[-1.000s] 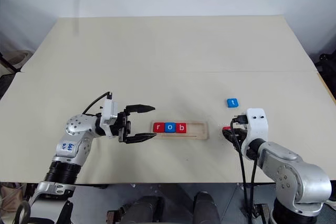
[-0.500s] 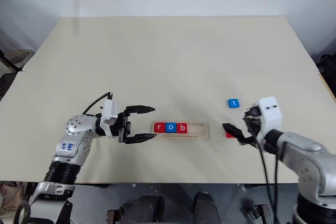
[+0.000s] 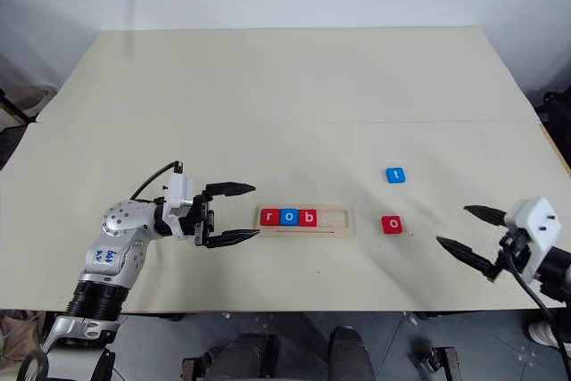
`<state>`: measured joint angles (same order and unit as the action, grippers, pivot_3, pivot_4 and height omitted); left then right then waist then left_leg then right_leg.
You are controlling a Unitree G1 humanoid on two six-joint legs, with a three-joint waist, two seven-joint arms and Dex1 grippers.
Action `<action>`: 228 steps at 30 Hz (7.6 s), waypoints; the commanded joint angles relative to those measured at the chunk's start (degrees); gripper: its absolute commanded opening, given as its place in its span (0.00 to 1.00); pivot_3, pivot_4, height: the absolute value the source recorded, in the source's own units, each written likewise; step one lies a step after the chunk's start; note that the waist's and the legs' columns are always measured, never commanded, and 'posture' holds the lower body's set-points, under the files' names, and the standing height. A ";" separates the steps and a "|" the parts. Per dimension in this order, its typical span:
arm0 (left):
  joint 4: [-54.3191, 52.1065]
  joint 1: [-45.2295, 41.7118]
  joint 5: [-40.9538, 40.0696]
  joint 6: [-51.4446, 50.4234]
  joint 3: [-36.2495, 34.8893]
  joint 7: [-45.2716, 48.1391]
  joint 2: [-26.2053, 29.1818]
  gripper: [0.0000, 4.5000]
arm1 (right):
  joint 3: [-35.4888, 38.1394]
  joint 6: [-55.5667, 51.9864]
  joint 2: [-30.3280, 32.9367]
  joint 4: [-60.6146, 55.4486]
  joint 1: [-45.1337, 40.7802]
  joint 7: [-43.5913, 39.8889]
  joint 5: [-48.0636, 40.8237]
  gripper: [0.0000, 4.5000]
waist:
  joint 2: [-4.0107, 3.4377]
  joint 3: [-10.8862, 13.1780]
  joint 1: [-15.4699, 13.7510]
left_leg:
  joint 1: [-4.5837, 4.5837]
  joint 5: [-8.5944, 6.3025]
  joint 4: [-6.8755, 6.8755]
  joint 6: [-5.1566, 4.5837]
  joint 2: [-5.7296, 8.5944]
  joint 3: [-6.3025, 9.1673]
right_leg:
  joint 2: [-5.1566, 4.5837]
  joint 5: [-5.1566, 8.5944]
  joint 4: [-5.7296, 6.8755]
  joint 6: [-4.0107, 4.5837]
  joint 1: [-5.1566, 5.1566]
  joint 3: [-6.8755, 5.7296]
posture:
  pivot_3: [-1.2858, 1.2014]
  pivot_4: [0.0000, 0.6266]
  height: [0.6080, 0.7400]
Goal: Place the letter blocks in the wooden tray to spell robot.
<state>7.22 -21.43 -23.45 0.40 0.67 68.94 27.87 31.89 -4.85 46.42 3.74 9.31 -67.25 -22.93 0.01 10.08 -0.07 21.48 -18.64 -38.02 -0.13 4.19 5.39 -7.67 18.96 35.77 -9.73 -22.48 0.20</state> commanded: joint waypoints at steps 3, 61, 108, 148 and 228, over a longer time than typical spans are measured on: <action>-2.85 0.72 -1.07 -0.56 -1.43 -0.72 1.09 1.00 | 0.50 8.27 0.14 3.85 0.00 -1.16 -0.19 1.00 | 0.00 0.00 0.03 | -0.02 0.00 0.00 0.00 0.00 0.00 | 0.00 0.00 -0.01 0.00 0.02 0.01 | 0.52 0.24 1.00; -12.52 7.47 -1.72 -2.42 -3.01 -5.87 2.64 1.00 | -45.54 -12.06 -5.16 6.53 -48.43 -13.88 13.17 0.32 | -0.04 -0.01 0.08 | 0.08 0.00 -0.06 0.09 0.02 0.17 | -0.09 0.01 -0.02 0.02 -0.09 -0.12 | 0.52 0.24 1.00; -8.80 4.56 -1.40 -1.68 -1.92 -3.90 2.43 1.00 | -37.59 -15.87 -0.10 -3.89 -33.99 -7.38 7.52 0.09 | -0.03 -0.01 0.10 | 0.07 0.01 -0.06 0.11 -0.03 0.12 | -0.03 0.02 -0.03 0.04 -0.09 -0.11 | 0.52 0.24 1.00; -10.94 6.13 -1.59 -2.77 -2.15 -4.86 2.92 1.00 | -23.11 -19.28 1.21 -7.61 -27.76 -1.52 0.06 0.08 | -0.03 0.00 -0.70 | 0.08 0.00 -0.03 0.09 0.01 0.18 | -0.07 0.02 -0.09 0.04 -0.05 -0.13 | 0.52 0.24 1.00; -7.23 3.21 -1.78 -2.68 -0.05 -2.67 1.82 1.00 | -14.76 -71.95 -23.58 -39.45 -21.96 54.78 -1.75 0.33 | -0.04 -0.01 0.07 | 0.08 0.01 0.07 0.09 -0.01 0.17 | -0.01 0.02 0.19 0.04 -0.14 -0.01 | 0.52 0.24 1.00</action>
<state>1.02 -17.94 -24.36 -2.17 0.78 65.91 29.59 16.13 -74.53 23.46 -31.01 -13.86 -13.68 -23.71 -0.02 10.07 -0.01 21.56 -18.64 -37.95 -0.03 4.19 5.57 -7.69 18.98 35.96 -9.68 -22.62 0.20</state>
